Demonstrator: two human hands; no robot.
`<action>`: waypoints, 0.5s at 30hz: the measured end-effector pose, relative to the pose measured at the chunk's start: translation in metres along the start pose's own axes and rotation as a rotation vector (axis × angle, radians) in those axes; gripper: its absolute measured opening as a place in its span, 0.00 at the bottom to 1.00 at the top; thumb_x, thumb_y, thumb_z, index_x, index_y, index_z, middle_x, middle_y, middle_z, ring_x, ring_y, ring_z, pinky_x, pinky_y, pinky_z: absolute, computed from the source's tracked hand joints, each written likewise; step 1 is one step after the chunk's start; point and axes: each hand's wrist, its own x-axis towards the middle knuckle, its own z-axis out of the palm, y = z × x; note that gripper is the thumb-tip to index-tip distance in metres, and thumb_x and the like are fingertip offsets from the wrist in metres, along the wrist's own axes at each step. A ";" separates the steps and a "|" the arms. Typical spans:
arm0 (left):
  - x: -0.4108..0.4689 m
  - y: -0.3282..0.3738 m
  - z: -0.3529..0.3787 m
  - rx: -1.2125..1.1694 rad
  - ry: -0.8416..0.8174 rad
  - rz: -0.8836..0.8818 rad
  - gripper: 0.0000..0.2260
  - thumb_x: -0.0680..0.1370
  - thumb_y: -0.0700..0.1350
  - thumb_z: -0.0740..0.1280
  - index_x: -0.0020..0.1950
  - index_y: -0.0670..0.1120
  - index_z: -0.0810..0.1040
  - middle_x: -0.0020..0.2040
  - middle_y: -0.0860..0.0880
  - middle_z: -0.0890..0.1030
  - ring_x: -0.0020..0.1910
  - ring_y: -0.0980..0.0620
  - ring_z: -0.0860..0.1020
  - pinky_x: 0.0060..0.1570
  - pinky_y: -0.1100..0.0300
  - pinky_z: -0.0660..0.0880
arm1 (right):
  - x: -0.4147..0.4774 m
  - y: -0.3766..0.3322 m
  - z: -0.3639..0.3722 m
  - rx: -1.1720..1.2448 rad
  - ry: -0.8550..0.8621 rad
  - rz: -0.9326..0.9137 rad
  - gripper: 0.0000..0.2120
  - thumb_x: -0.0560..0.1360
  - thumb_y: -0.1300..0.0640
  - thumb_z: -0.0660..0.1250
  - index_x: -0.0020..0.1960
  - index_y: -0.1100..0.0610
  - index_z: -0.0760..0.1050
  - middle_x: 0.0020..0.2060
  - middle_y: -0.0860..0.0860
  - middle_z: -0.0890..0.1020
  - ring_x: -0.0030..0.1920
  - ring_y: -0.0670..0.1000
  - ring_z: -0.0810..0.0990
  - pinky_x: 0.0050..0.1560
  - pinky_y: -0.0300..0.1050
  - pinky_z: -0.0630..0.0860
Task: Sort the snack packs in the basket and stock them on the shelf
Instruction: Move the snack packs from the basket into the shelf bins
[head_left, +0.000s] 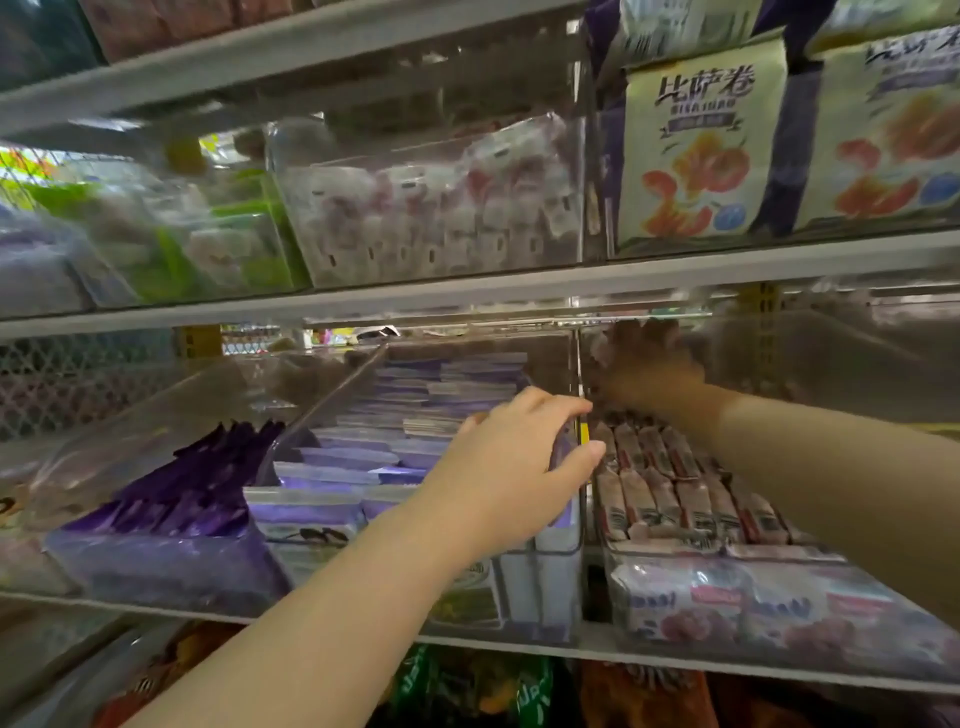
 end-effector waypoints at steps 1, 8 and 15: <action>0.000 -0.001 0.000 0.002 0.003 0.009 0.21 0.81 0.59 0.55 0.74 0.57 0.63 0.70 0.56 0.67 0.67 0.53 0.68 0.68 0.47 0.65 | 0.001 0.001 0.004 0.015 0.017 0.002 0.31 0.72 0.36 0.60 0.70 0.51 0.64 0.71 0.60 0.62 0.70 0.66 0.61 0.66 0.65 0.63; -0.002 -0.008 0.005 0.033 0.033 0.048 0.22 0.81 0.61 0.54 0.74 0.58 0.61 0.70 0.57 0.67 0.68 0.54 0.67 0.67 0.50 0.63 | 0.013 -0.003 -0.014 -0.259 -0.091 -0.185 0.28 0.75 0.36 0.56 0.66 0.53 0.70 0.68 0.58 0.69 0.69 0.60 0.65 0.69 0.55 0.57; -0.003 -0.009 0.008 0.039 0.041 0.052 0.22 0.81 0.61 0.53 0.74 0.58 0.61 0.71 0.57 0.66 0.68 0.54 0.67 0.68 0.51 0.63 | 0.001 0.003 -0.003 -0.016 -0.069 0.044 0.33 0.74 0.38 0.62 0.72 0.56 0.61 0.72 0.61 0.59 0.70 0.64 0.60 0.68 0.61 0.61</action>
